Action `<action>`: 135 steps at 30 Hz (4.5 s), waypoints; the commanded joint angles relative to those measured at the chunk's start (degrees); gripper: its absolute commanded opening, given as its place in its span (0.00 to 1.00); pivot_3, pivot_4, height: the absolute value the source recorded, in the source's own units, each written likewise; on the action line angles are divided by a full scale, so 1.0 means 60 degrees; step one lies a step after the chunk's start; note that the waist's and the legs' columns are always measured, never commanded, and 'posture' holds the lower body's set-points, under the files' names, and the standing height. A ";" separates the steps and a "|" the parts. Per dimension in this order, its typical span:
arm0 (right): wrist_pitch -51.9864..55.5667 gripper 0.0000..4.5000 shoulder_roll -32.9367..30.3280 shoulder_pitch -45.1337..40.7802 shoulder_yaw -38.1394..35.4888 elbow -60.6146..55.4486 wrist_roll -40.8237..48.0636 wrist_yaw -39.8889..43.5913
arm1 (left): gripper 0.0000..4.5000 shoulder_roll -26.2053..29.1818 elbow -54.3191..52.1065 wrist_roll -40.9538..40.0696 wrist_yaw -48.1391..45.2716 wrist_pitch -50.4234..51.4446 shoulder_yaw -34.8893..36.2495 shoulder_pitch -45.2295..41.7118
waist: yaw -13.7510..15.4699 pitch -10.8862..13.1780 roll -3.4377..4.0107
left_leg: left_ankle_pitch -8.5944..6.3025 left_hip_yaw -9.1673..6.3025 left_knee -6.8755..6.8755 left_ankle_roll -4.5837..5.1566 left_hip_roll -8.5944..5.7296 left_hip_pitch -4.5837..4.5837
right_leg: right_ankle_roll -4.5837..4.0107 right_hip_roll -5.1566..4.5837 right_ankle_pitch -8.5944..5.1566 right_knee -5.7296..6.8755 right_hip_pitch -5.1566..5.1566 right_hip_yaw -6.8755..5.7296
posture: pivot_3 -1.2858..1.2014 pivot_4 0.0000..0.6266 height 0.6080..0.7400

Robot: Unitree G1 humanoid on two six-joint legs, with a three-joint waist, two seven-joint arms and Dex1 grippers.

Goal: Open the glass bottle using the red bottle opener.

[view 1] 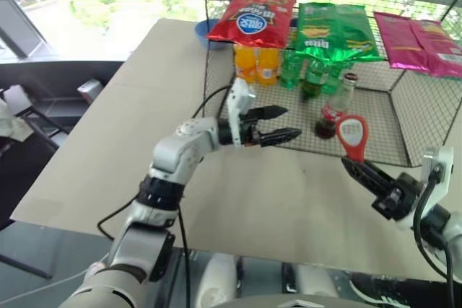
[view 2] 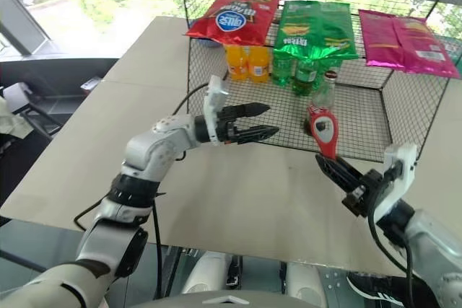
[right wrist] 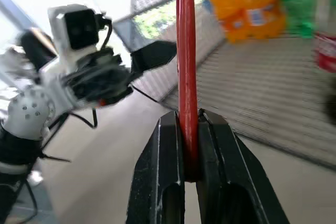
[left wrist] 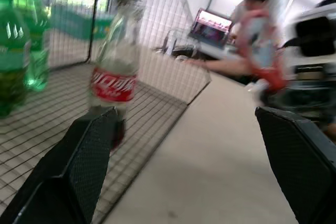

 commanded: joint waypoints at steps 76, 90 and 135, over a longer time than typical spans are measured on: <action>-0.3656 0.00 -0.1130 -0.2244 0.3672 0.0698 -0.6964 0.0203 | 0.99 0.0238 -0.2327 0.2001 -0.0787 -0.1222 0.0349 0.1865 | -0.0085 0.0034 -0.0016 | -0.0021 0.0013 0.0030 0.0033 0.0011 0.0014 | 0.0020 -0.0006 -0.0002 0.0012 0.0012 0.0011 | 0.52 0.24 1.00; -0.4023 0.00 -0.0491 -0.2857 0.4074 0.0648 -0.8822 0.0494 | 0.57 0.0284 -0.2336 0.1621 -0.1019 -0.1327 0.0268 0.1901 | -0.0088 0.0034 -0.0016 | -0.0020 0.0018 0.0031 0.0031 0.0011 0.0015 | 0.0021 -0.0006 -0.0001 0.0013 0.0012 0.0013 | 0.52 0.24 1.00; -0.9240 0.00 0.1341 -0.3621 0.7060 0.4856 -1.7064 -0.1819 | 0.57 0.0122 -0.2294 0.1524 -0.1124 -0.1141 0.0079 0.1390 | -0.0083 0.0026 -0.0014 | 0.0009 0.0027 0.0035 -0.0017 0.0005 0.0025 | 0.0020 -0.0011 -0.0002 0.0025 0.0017 0.0018 | 0.52 0.24 1.00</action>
